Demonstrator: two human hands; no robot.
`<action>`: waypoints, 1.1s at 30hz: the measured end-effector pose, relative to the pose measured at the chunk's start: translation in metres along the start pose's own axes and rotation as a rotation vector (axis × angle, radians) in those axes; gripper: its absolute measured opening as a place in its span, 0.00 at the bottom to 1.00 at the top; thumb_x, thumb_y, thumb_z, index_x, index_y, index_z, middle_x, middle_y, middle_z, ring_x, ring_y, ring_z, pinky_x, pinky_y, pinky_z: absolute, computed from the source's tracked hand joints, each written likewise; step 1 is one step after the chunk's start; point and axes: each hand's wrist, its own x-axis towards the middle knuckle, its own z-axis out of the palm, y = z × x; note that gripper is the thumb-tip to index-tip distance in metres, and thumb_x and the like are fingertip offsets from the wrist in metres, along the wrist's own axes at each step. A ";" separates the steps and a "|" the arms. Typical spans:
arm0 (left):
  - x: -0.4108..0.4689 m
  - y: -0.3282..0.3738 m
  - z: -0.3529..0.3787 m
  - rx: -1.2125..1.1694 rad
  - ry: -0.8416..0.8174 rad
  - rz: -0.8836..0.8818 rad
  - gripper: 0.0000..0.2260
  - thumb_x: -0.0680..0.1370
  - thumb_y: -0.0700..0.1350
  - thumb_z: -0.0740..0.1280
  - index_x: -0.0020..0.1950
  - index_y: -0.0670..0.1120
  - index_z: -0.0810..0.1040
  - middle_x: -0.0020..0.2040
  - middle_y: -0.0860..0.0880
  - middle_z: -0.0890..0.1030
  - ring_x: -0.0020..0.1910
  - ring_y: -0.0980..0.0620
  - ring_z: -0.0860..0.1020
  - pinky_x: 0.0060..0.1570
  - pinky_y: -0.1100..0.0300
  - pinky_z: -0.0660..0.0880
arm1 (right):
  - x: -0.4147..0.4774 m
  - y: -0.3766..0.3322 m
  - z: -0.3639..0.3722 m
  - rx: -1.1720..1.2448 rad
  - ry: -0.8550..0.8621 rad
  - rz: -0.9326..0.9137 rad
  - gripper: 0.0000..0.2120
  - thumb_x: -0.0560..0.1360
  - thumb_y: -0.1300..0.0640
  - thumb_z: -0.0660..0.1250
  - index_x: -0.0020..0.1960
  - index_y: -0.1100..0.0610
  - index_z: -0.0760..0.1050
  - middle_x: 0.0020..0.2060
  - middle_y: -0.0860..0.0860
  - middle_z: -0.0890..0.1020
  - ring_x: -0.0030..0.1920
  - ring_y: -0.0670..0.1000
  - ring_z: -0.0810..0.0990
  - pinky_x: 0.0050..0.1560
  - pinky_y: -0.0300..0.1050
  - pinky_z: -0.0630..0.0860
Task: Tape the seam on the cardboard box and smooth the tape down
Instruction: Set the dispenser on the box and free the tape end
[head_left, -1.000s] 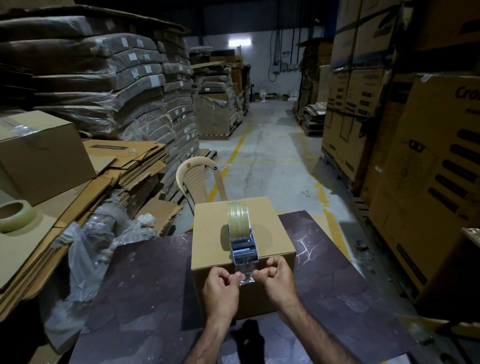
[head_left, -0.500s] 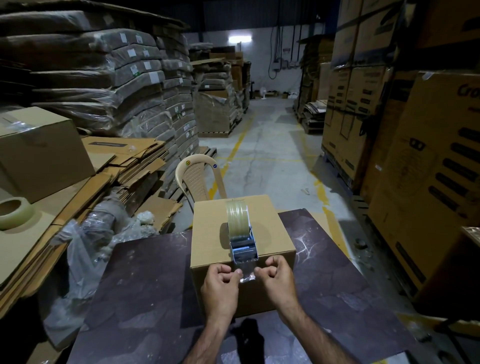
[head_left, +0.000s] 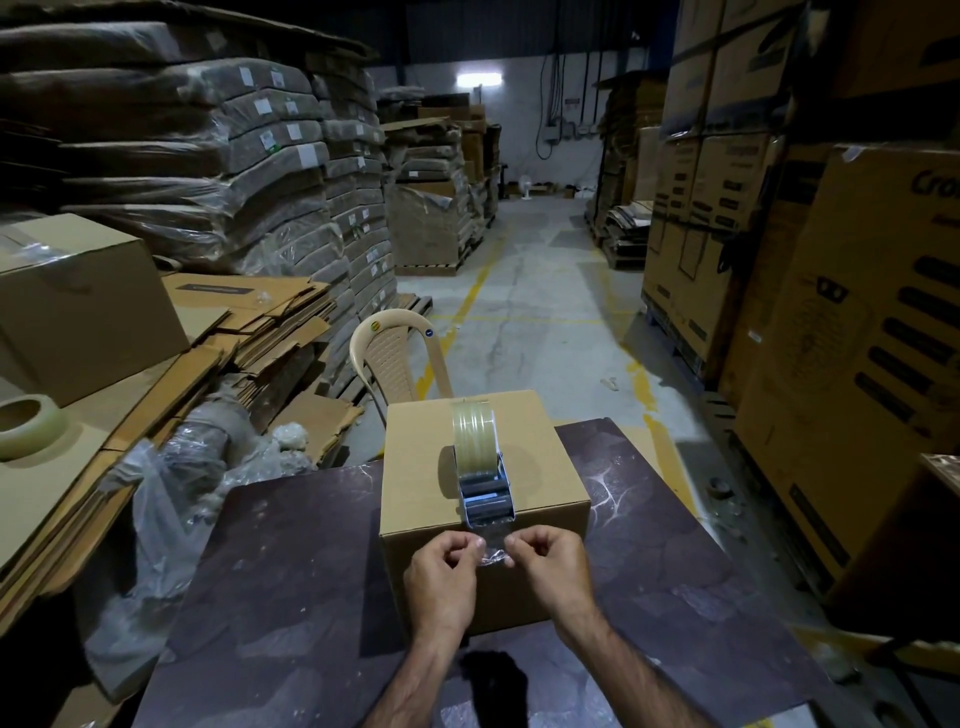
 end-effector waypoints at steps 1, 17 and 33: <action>0.000 0.000 0.000 0.005 0.000 0.009 0.06 0.74 0.44 0.72 0.37 0.52 0.81 0.33 0.55 0.83 0.35 0.61 0.79 0.29 0.75 0.69 | 0.000 0.001 0.001 -0.001 0.001 0.000 0.11 0.72 0.60 0.71 0.31 0.54 0.81 0.29 0.49 0.84 0.36 0.46 0.82 0.47 0.50 0.79; 0.004 -0.012 -0.007 -0.057 -0.150 -0.036 0.07 0.76 0.48 0.69 0.40 0.50 0.83 0.36 0.51 0.85 0.36 0.55 0.80 0.30 0.62 0.75 | -0.002 0.008 0.001 0.083 -0.006 0.038 0.13 0.77 0.53 0.65 0.36 0.55 0.81 0.30 0.48 0.83 0.35 0.46 0.78 0.41 0.49 0.73; 0.005 -0.012 -0.008 -0.009 -0.130 -0.024 0.09 0.76 0.46 0.69 0.37 0.50 0.82 0.33 0.54 0.84 0.38 0.54 0.81 0.43 0.52 0.79 | -0.004 0.002 0.003 0.004 -0.029 -0.017 0.16 0.75 0.55 0.68 0.28 0.53 0.77 0.26 0.49 0.81 0.30 0.43 0.75 0.40 0.46 0.73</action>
